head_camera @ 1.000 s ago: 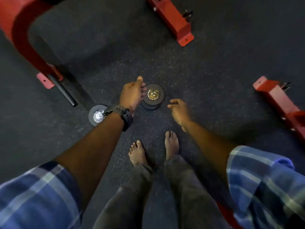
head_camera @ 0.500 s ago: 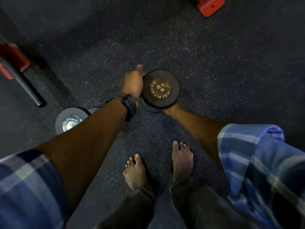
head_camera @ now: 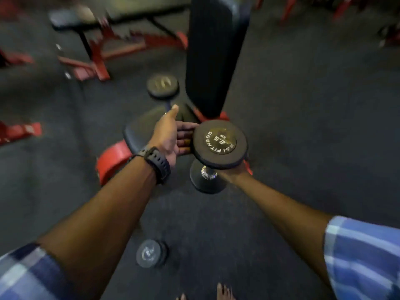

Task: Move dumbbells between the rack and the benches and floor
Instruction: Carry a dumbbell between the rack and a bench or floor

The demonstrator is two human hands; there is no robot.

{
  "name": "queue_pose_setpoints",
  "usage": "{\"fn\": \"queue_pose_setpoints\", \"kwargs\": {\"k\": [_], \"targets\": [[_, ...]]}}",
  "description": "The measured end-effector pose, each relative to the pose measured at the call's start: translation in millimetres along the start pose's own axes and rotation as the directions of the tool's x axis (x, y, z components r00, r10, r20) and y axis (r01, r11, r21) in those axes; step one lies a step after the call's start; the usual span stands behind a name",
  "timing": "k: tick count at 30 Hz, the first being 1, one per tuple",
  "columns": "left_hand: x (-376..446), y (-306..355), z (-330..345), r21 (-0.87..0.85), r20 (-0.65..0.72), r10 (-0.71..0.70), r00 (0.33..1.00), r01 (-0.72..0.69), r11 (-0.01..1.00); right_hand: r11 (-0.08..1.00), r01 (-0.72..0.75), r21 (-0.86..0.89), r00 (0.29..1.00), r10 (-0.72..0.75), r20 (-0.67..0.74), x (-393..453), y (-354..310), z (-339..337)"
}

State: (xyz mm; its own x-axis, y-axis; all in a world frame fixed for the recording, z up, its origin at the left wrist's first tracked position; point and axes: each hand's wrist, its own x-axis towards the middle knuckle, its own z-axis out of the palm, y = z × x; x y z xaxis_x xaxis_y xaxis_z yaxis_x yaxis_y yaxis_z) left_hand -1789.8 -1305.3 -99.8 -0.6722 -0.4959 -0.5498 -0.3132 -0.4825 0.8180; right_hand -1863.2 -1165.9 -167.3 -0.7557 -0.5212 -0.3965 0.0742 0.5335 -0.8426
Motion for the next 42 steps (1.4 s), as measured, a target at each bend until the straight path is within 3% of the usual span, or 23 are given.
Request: {"fn": "queue_pose_setpoints", "kwargs": {"k": [3,8,12,14,16,18,20,22,26,29,31,34,38,42], "targets": [[-91,129,3,-0.096,0.010,0.203,0.979,-0.201,0.975,0.966,0.257,0.038,0.958,-0.250,-0.138,-41,-133,-36],[-237,277,9,-0.269,0.030,0.502,0.864,-0.477,0.837,0.819,0.551,0.158,0.834,-0.535,-0.135,-140,-334,-73],[-329,338,5,-0.308,0.020,0.670,0.742,-0.633,0.710,0.661,0.717,0.224,0.697,-0.672,-0.250,-202,-433,-81],[-364,355,-1,-0.272,-0.057,0.740,0.670,-0.724,0.635,0.585,0.778,0.229,0.627,-0.744,-0.229,-229,-461,-83],[-390,358,-14,-0.210,-0.221,0.761,0.609,-0.792,0.573,0.513,0.812,0.278,0.572,-0.794,-0.206,-259,-485,-78],[-401,348,-37,-0.137,-0.393,0.699,0.598,-0.790,0.598,0.453,0.835,0.311,0.520,-0.834,-0.182,-280,-507,-61],[-410,324,-56,-0.117,-0.426,0.571,0.702,-0.669,0.734,0.408,0.837,0.364,0.480,-0.868,-0.131,-306,-523,-39],[-426,296,-69,-0.260,-0.369,0.454,0.811,-0.560,0.787,0.376,0.822,0.428,0.442,-0.895,-0.062,-342,-533,-15],[-475,253,-110,-0.481,-0.484,0.430,0.762,-0.642,0.596,0.366,0.750,0.551,0.379,-0.920,0.095,-414,-536,46],[-550,216,-150,-0.496,-0.601,0.408,0.687,-0.721,0.484,0.335,0.692,0.639,0.265,-0.942,0.208,-484,-527,101],[-608,184,-179,-0.465,-0.714,0.359,0.600,-0.791,0.397,0.347,0.626,0.699,0.177,-0.936,0.306,-547,-516,139],[-696,130,-216,-0.391,-0.829,0.288,0.480,-0.865,0.314,0.292,0.579,0.762,0.030,-0.941,0.338,-646,-494,188],[-835,45,-251,-0.204,-0.937,0.214,0.277,-0.929,0.309,0.312,0.434,0.845,-0.152,-0.899,0.410,-799,-444,235],[-976,-53,-268,-0.045,-0.997,0.042,0.062,-0.944,0.326,0.391,0.295,0.872,-0.278,-0.838,0.470,-953,-383,269]]}}
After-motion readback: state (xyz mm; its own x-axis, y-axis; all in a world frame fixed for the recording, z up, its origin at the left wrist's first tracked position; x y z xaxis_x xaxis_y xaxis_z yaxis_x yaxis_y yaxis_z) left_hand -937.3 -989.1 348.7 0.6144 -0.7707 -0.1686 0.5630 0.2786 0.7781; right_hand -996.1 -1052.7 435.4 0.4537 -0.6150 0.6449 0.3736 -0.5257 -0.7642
